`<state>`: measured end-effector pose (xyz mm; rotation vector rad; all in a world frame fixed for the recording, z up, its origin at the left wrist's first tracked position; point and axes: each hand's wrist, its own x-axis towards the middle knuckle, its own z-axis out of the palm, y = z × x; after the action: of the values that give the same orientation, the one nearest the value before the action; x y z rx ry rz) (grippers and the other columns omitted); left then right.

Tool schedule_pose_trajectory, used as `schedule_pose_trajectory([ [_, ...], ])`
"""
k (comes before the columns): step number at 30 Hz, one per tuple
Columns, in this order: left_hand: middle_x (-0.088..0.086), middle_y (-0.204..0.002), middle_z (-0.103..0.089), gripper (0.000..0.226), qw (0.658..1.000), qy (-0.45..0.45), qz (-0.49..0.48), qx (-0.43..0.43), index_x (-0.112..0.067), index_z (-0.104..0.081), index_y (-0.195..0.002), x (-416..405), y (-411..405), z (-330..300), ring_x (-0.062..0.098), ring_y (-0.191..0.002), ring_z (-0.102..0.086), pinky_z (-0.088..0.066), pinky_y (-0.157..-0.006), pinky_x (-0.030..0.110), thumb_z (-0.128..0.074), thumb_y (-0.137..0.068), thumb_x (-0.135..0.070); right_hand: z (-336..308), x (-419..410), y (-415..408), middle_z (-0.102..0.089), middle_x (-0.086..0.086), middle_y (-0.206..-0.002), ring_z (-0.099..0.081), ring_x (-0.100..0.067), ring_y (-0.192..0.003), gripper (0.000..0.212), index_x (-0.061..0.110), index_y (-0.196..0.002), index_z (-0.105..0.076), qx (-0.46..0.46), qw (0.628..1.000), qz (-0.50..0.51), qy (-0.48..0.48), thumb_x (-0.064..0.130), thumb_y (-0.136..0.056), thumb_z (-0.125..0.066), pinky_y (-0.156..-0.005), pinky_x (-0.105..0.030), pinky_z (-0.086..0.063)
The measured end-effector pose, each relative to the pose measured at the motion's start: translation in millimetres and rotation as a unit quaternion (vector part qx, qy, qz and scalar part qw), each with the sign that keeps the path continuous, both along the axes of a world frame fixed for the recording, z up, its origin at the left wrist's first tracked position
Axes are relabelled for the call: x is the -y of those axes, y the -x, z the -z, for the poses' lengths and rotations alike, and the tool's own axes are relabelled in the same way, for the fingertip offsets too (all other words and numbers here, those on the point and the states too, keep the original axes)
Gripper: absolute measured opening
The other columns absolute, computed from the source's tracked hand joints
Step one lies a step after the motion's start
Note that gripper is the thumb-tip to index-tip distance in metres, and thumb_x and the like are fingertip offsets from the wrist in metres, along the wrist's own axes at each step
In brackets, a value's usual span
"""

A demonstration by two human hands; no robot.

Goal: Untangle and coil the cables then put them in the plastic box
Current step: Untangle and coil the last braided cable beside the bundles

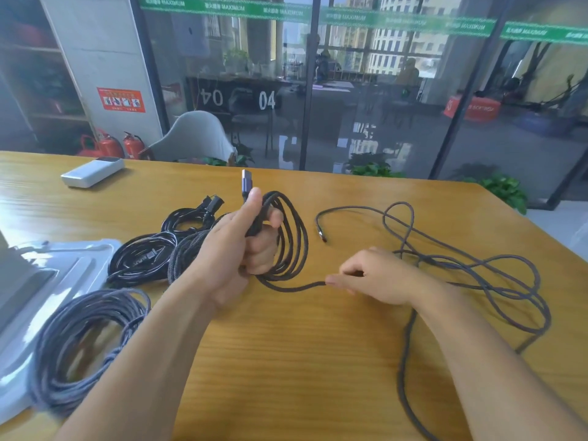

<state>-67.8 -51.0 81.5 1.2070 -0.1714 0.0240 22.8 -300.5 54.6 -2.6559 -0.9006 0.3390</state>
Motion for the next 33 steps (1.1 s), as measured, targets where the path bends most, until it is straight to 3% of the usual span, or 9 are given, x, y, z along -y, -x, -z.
schedule_pose_trajectory([
  [2,-0.010,-0.053,-0.019,0.045,0.999,-0.011,0.036,-0.016,-0.019,-0.056,-0.075,-2.3,2.4,-2.8,0.007,-0.044,-0.014,-0.015,-0.040,0.021,-0.043,-0.098,-0.055,4.7,15.8,-11.2,-0.050,0.009,-0.056,-0.046,-0.012,-0.055,0.068,0.022,-0.067,-0.060,-0.004,0.998,0.055,0.008,0.088,-0.081,-0.052,-0.061,-0.035,-0.038],
  [7,-0.004,-0.057,-0.019,0.044,0.989,-0.102,0.087,-0.057,-0.015,-0.053,-0.078,5.2,1.6,3.0,0.010,-0.045,-0.015,-0.014,-0.043,0.025,-0.045,-0.097,-0.055,7.0,36.8,-21.9,-0.057,0.012,-0.058,-0.048,-0.012,-0.055,0.034,0.036,-0.080,-0.071,0.057,0.984,0.152,-0.079,0.062,-0.097,-0.058,-0.058,-0.035,-0.038],
  [11,0.000,-0.061,-0.024,0.048,0.963,-0.247,0.092,-0.060,-0.010,-0.057,-0.090,32.9,-2.6,18.9,0.015,-0.052,-0.018,-0.013,-0.052,0.031,-0.043,-0.106,-0.052,2.2,15.4,-13.9,-0.062,0.012,-0.058,-0.057,-0.001,-0.058,0.035,0.026,-0.070,-0.069,0.222,0.921,0.246,-0.206,0.049,-0.096,-0.068,-0.051,-0.025,-0.039],
  [15,0.001,-0.063,-0.028,0.049,0.951,-0.293,0.081,-0.056,-0.009,-0.061,-0.091,50.3,-5.5,32.8,0.018,-0.057,-0.019,-0.017,-0.052,0.030,-0.044,-0.107,-0.051,-3.8,-3.6,3.2,-0.041,0.006,-0.045,-0.037,-0.013,-0.044,0.045,0.022,-0.058,-0.052,0.292,0.877,0.235,-0.301,0.037,-0.097,-0.068,-0.043,-0.023,-0.026],
  [19,-0.003,-0.063,-0.030,0.051,0.958,-0.276,0.052,-0.061,-0.009,-0.064,-0.096,54.0,-7.3,37.7,0.015,-0.055,-0.022,-0.019,-0.051,0.027,-0.044,-0.106,-0.054,-4.2,-16.6,21.8,-0.058,-0.002,-0.056,-0.051,-0.020,-0.052,0.033,0.022,-0.074,-0.065,0.222,0.888,0.158,-0.371,0.035,-0.104,-0.061,-0.054,-0.039,-0.043],
  [22,-0.004,-0.066,-0.027,0.056,0.972,-0.227,0.005,-0.062,-0.010,-0.064,-0.100,53.6,-6.6,36.2,0.013,-0.055,-0.023,-0.018,-0.054,0.029,-0.039,-0.106,-0.059,-6.9,-22.8,35.7,-0.053,-0.007,-0.058,-0.049,-0.025,-0.055,0.031,0.022,-0.087,-0.070,0.153,0.911,0.083,-0.373,0.026,-0.109,-0.049,-0.055,-0.043,-0.041],
  [26,0.003,-0.072,-0.021,0.054,0.981,-0.188,-0.027,-0.037,-0.020,-0.053,-0.079,53.9,-2.8,30.3,0.021,-0.064,-0.017,-0.015,-0.065,0.040,-0.038,-0.103,-0.066,-4.9,-34.4,50.9,-0.056,0.006,-0.069,-0.056,-0.018,-0.063,0.027,0.021,-0.091,-0.068,0.132,0.938,0.012,-0.322,0.027,-0.109,-0.049,-0.060,-0.044,-0.050],
  [31,-0.009,-0.056,-0.032,0.044,0.975,-0.195,-0.109,-0.007,-0.021,-0.043,-0.070,56.4,-4.9,31.1,0.014,-0.054,-0.023,-0.021,-0.052,0.028,-0.046,-0.110,-0.039,-5.4,-37.2,54.9,-0.066,0.011,-0.080,-0.065,-0.014,-0.077,0.019,0.028,-0.092,-0.070,0.135,0.947,0.007,-0.291,0.029,-0.106,-0.057,-0.066,-0.036,-0.054],
  [33,-0.010,-0.056,-0.033,0.043,0.966,-0.209,-0.153,0.018,-0.020,-0.043,-0.068,55.4,-8.0,31.6,0.013,-0.052,-0.026,-0.024,-0.052,0.031,-0.046,-0.110,-0.031,-9.1,-34.7,56.7,-0.071,0.015,-0.085,-0.068,-0.008,-0.085,0.013,0.035,-0.102,-0.071,0.134,0.953,0.010,-0.272,0.033,-0.104,-0.059,-0.076,-0.033,-0.055],
])
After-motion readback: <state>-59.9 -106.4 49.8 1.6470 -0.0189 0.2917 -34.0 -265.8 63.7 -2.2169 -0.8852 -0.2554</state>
